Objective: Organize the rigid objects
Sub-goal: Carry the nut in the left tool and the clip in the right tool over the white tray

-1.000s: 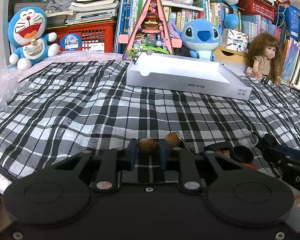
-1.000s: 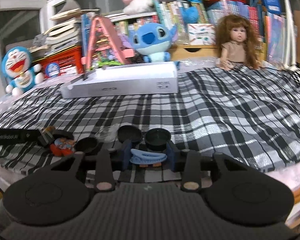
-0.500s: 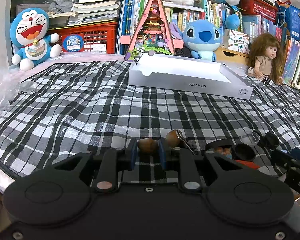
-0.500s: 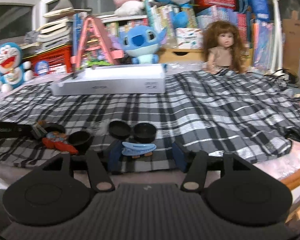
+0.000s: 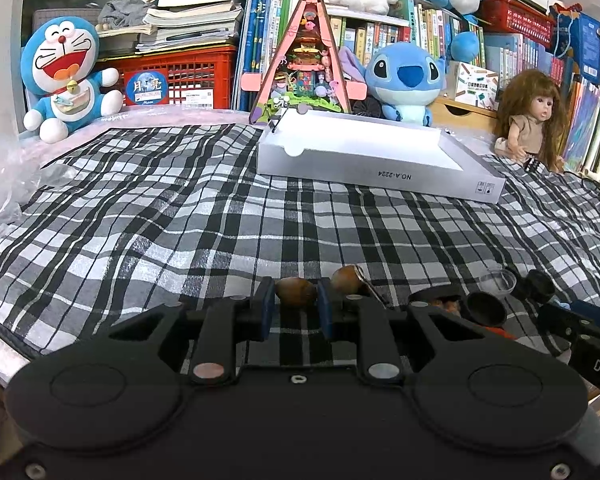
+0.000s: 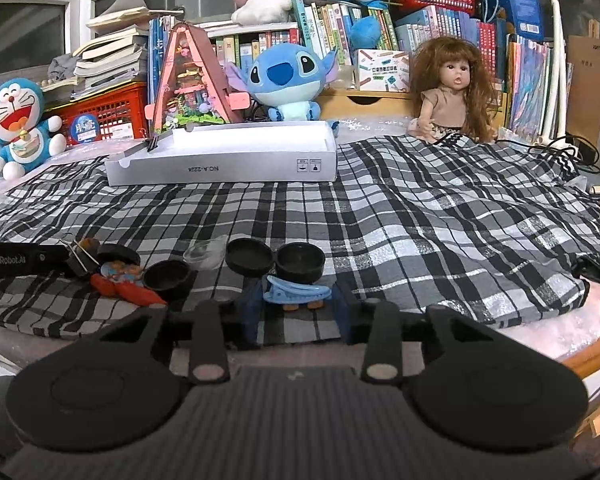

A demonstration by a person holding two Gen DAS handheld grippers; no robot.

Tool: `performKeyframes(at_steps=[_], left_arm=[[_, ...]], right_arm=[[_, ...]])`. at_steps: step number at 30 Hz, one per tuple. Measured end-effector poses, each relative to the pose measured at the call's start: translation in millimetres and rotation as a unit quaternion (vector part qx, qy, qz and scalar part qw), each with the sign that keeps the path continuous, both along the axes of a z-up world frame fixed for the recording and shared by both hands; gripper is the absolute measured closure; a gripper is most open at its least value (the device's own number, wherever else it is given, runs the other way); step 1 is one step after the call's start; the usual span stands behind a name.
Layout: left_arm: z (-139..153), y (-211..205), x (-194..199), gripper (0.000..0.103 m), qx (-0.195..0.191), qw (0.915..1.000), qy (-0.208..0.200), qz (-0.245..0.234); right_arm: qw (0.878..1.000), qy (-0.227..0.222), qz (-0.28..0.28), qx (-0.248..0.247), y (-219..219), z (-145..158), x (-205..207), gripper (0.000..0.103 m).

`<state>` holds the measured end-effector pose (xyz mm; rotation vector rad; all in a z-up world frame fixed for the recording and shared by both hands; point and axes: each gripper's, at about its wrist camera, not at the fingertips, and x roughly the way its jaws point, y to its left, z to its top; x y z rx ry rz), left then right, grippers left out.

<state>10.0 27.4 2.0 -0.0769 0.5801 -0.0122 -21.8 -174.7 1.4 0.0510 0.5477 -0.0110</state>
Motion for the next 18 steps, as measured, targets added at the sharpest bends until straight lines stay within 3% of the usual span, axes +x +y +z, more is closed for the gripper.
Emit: performKeyframes(at_steps=[5, 18], left_arm=[[9, 10, 4, 0.082, -0.023, 0.9997, 0.005, -0.002], [26, 14, 10, 0.082, -0.012, 0.9999, -0.007, -0.002]], right_arm=[[1.000, -0.004, 0.015, 0.002, -2, 10, 0, 0.060], [0.999, -0.015, 0.040, 0.004, -6, 28, 14, 0.060]])
